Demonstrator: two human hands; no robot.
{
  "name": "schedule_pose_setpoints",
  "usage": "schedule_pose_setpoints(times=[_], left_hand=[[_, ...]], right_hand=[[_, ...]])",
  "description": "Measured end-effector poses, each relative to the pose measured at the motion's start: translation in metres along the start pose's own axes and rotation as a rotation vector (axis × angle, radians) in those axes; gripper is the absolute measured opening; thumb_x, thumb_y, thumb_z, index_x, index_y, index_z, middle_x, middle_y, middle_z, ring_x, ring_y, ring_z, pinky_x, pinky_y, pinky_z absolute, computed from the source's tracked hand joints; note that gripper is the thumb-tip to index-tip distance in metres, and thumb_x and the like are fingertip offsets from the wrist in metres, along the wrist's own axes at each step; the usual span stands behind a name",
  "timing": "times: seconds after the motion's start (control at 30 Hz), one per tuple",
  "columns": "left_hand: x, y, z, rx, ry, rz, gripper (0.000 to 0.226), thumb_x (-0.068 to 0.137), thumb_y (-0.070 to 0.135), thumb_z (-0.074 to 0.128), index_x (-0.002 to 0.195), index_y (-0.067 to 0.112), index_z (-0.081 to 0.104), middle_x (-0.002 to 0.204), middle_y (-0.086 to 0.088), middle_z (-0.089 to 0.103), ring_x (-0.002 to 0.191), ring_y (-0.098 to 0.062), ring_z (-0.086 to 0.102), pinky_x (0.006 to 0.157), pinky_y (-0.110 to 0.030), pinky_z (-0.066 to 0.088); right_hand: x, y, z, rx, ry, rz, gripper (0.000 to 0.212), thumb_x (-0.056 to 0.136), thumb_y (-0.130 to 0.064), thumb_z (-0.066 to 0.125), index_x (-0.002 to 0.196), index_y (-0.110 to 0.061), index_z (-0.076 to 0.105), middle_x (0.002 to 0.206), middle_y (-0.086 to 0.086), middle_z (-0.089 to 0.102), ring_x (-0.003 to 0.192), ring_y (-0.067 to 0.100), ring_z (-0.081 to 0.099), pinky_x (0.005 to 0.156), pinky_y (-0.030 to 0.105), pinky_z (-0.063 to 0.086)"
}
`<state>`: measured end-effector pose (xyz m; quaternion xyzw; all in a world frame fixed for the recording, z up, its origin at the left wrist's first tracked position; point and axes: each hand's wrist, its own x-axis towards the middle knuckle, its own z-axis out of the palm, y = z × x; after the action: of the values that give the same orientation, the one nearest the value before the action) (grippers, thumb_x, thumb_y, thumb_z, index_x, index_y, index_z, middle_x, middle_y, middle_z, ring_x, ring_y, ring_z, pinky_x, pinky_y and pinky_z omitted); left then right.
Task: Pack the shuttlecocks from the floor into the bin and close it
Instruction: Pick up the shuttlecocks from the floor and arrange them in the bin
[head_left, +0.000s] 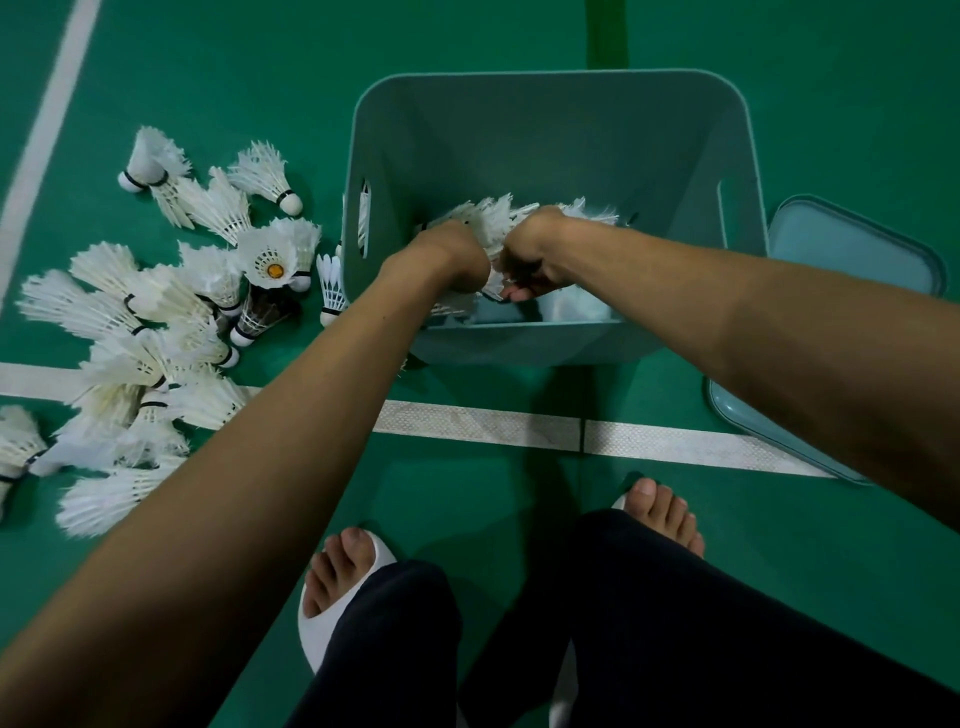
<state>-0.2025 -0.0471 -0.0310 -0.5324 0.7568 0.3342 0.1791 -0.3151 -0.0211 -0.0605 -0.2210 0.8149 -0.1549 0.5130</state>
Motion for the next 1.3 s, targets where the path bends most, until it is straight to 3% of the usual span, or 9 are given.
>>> schedule_pose_setpoints(times=[0.2,0.3,0.43,0.63,0.8,1.0,1.1,1.2,1.3], left_hand=[[0.003,-0.010,0.001,-0.025,0.083,-0.033,0.015,0.097,0.010,0.047,0.106,0.009,0.059,0.103,-0.012,0.057,0.091,-0.029,0.054,0.079,-0.033,0.044],[0.003,-0.011,0.000,-0.064,0.104,-0.073,0.022,0.098,0.018,0.052,0.114,0.006,0.061,0.103,-0.012,0.056,0.091,-0.029,0.053,0.080,-0.034,0.044],[-0.001,-0.008,-0.003,-0.148,0.205,-0.063,0.015,0.096,0.013,0.048,0.105,0.004,0.058,0.098,-0.012,0.054,0.088,-0.029,0.052,0.077,-0.032,0.040],[0.001,0.002,-0.020,-0.892,0.289,-0.069,0.023,0.094,0.007,0.049,0.100,-0.001,0.070,0.079,-0.008,0.062,0.069,-0.021,0.057,0.058,-0.028,0.043],[-0.015,0.002,-0.016,-1.255,0.098,0.079,0.034,0.089,-0.007,0.041,0.067,0.007,0.062,0.066,-0.007,0.059,0.061,-0.019,0.056,0.059,-0.030,0.046],[-0.015,-0.011,-0.009,-1.301,0.015,0.037,0.034,0.095,-0.004,0.037,0.076,0.006,0.063,0.062,-0.005,0.062,0.053,-0.014,0.058,0.046,-0.023,0.046],[-0.009,-0.009,-0.013,-1.229,0.000,0.031,0.030,0.103,0.017,0.041,0.078,0.012,0.058,0.065,-0.003,0.061,0.055,-0.015,0.055,0.050,-0.024,0.044],[-0.004,-0.014,-0.015,-0.846,0.311,0.056,0.018,0.095,0.009,0.051,0.081,0.011,0.063,0.079,-0.005,0.066,0.070,-0.019,0.059,0.066,-0.030,0.047],[-0.003,-0.019,-0.013,-0.419,0.446,0.097,0.021,0.089,-0.001,0.051,0.091,0.004,0.072,0.086,-0.005,0.066,0.080,-0.019,0.060,0.073,-0.031,0.048]], right_hand=[[-0.001,-0.012,0.007,-0.060,0.009,-0.100,0.001,0.097,0.005,0.058,0.098,0.005,0.058,0.073,0.017,0.064,0.050,0.025,0.063,0.049,0.037,0.062],[-0.005,-0.019,0.005,-0.082,0.010,-0.095,0.012,0.089,0.002,0.070,0.096,0.009,0.065,0.073,0.021,0.071,0.056,0.030,0.069,0.063,0.045,0.065],[-0.022,-0.028,-0.020,-0.257,0.151,-0.210,0.008,0.087,0.002,0.062,0.090,0.003,0.069,0.078,0.018,0.075,0.059,0.025,0.074,0.054,0.035,0.063],[-0.066,-0.019,-0.075,-0.180,-0.180,-0.756,0.020,0.087,-0.014,0.072,0.106,-0.013,0.079,0.101,0.011,0.078,0.084,0.012,0.066,0.067,0.029,0.056],[-0.078,-0.019,-0.064,-0.442,0.011,-0.961,0.021,0.077,-0.031,0.085,0.098,-0.026,0.083,0.082,-0.009,0.078,0.070,-0.001,0.064,0.074,0.031,0.056],[-0.088,-0.020,-0.047,-0.618,0.058,-0.882,0.007,0.075,-0.034,0.080,0.069,-0.031,0.076,0.063,-0.017,0.066,0.062,-0.002,0.059,0.060,0.023,0.041],[-0.079,-0.017,-0.047,-0.643,0.005,-0.712,0.011,0.072,-0.026,0.083,0.064,-0.026,0.076,0.065,-0.010,0.069,0.064,0.008,0.062,0.059,0.029,0.049],[-0.060,-0.006,-0.063,-0.579,0.050,-0.425,0.020,0.071,-0.022,0.088,0.082,-0.007,0.080,0.082,0.010,0.078,0.069,0.023,0.069,0.069,0.043,0.062],[-0.047,0.011,-0.067,-0.362,0.088,-0.153,0.017,0.078,-0.009,0.082,0.077,0.000,0.068,0.073,0.016,0.072,0.059,0.028,0.068,0.058,0.037,0.061]])
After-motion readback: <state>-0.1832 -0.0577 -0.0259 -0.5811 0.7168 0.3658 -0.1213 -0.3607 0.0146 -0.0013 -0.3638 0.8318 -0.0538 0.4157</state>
